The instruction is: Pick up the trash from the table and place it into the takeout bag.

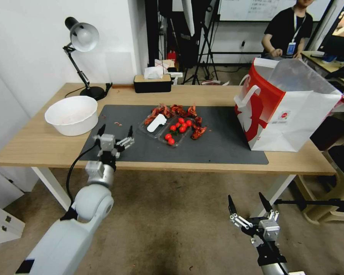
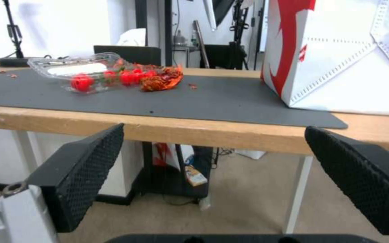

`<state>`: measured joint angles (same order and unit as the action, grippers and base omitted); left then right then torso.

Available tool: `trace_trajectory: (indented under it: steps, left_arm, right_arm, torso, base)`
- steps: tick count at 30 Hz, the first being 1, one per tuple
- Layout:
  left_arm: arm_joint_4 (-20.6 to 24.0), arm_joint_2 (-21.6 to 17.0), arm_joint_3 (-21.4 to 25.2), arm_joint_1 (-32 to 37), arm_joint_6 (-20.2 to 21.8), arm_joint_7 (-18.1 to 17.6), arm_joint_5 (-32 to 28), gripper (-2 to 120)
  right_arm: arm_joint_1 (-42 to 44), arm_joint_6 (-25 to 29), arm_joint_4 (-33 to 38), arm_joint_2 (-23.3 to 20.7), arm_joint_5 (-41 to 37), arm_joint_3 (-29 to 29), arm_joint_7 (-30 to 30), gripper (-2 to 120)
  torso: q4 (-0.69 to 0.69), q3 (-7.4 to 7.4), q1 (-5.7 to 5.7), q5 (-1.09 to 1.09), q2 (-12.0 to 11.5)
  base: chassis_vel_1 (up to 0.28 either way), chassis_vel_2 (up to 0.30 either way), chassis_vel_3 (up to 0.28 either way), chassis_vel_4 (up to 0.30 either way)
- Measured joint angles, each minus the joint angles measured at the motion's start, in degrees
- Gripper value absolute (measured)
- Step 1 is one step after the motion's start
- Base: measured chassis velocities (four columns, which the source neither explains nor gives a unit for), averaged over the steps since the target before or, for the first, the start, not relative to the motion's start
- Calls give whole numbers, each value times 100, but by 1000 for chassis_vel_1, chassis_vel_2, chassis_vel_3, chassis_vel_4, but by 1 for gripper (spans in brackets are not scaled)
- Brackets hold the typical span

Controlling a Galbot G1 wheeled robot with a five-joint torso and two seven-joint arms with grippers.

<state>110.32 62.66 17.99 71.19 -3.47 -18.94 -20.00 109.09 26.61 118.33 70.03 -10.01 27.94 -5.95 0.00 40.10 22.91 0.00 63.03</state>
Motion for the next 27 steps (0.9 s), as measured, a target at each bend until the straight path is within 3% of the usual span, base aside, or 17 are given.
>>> trace_trajectory:
  steps: [6,8,11,16,27]
  left_arm:
    - [311,241,454,892,-248,75,80,100]
    - [383,350,575,1196,-338,141,93,100]
    - [461,557,759,1750,-725,545,-4,100]
    - [258,598,921,1982,-1355,1051,-35,100]
    - [143,723,935,2153,-1505,1245,-2,100]
  right_arm:
    - [-19,112,-6,-91,4,5,15,100]
    - [-48,180,-30,-76,3,1,23,100]
    - [-107,314,-77,-63,-3,-2,48,100]
    - [-194,433,-98,-58,-59,2,75,100]
    - [-294,515,-103,22,-111,12,124,100]
  torso:
    - [-3,0,0,-1,0]
    - [2,1,0,0,0]
    - [2,0,-1,0,0]
    - [-1,0,1,-1,0]
    - [0,0,1,-1,0]
  base:
    - [0,0,0,0]
    - [0,0,0,0]
    - [0,0,0,0]
    - [0,0,0,0]
    - [0,0,0,0]
